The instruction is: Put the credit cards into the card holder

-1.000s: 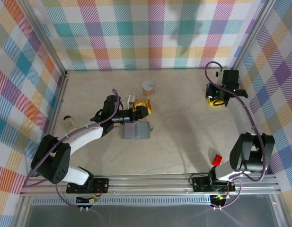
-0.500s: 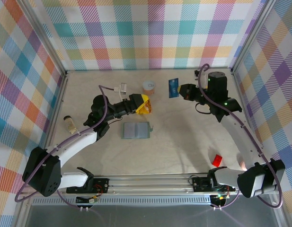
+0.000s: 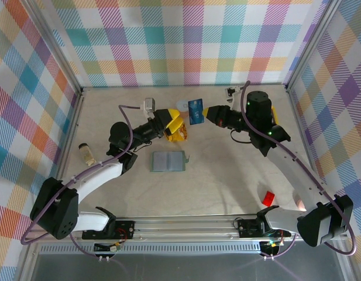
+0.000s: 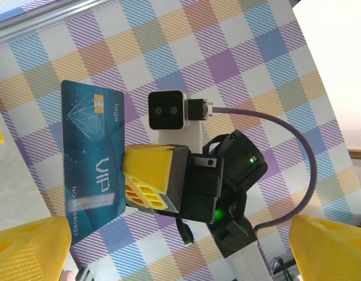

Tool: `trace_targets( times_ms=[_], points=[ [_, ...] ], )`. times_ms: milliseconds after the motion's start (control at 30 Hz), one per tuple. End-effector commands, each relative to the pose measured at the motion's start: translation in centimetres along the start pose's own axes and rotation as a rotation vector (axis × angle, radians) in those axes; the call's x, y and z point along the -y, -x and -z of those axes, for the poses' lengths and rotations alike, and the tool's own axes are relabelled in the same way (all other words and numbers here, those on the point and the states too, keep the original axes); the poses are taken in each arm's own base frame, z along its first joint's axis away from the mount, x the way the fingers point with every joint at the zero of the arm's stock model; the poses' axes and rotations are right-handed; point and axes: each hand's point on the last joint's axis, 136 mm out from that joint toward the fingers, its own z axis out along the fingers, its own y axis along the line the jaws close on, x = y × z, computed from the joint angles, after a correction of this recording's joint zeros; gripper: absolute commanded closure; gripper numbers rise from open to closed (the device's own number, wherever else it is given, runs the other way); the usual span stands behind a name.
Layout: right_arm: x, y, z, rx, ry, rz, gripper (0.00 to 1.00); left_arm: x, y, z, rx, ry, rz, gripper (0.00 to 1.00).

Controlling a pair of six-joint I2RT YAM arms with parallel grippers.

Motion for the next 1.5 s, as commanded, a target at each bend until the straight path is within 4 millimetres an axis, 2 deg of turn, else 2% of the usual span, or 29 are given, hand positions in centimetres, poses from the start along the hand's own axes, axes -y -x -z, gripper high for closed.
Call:
trace_targets(
  times_ms=[0,100,267,500,733,800,900,1133,1233,1300,1367,1400,1467],
  points=[
    [-1.7,0.3,0.2,0.012,0.068,0.031,1.0,2.2,-0.4,0.0,-0.001,-0.087,-0.002,0.06],
    [-1.7,0.4,0.2,0.011,0.067,0.041,1.0,2.3,-0.5,0.3,0.0,-0.08,-0.008,0.07],
    [-2.1,0.3,0.3,0.004,0.088,0.03,1.0,1.3,-1.0,0.7,-0.007,-0.003,-0.061,0.1],
    [-3.1,-0.2,0.4,-0.012,0.131,0.001,1.0,-0.1,-1.9,1.5,-0.043,0.169,-0.239,0.17],
    [-4.1,-1.1,-0.5,-0.053,0.2,-0.036,1.0,0.7,-2.0,1.1,-0.057,0.136,-0.263,0.28],
    [-4.3,-1.3,-0.8,-0.066,0.214,-0.042,1.0,0.6,-2.1,1.0,-0.062,0.134,-0.258,0.33],
    [-4.5,-1.7,-1.2,-0.083,0.235,-0.05,1.0,0.4,-2.0,1.0,-0.061,0.139,-0.251,0.35],
    [-4.9,-2.3,-1.8,-0.106,0.251,-0.059,1.0,0.9,-2.1,0.8,-0.068,0.109,-0.246,0.58],
    [-4.9,-2.5,-2.1,-0.115,0.254,-0.061,1.0,1.2,-2.2,0.7,-0.071,0.092,-0.241,0.71],
    [-5.0,-2.6,-2.1,-0.12,0.258,-0.062,1.0,1.2,-2.3,0.7,-0.076,0.09,-0.236,0.84],
    [-5.2,-2.7,-2.0,-0.123,0.269,-0.057,0.7,0.9,-2.4,0.9,-0.075,0.1,-0.231,1.0],
    [-5.4,-2.6,-1.8,-0.116,0.275,-0.047,0.57,0.8,-2.3,1.0,-0.071,0.105,-0.23,1.0],
    [-5.5,-2.5,-1.5,-0.106,0.27,-0.03,0.43,0.9,-2.3,1.2,-0.063,0.111,-0.234,1.0]
  ],
)
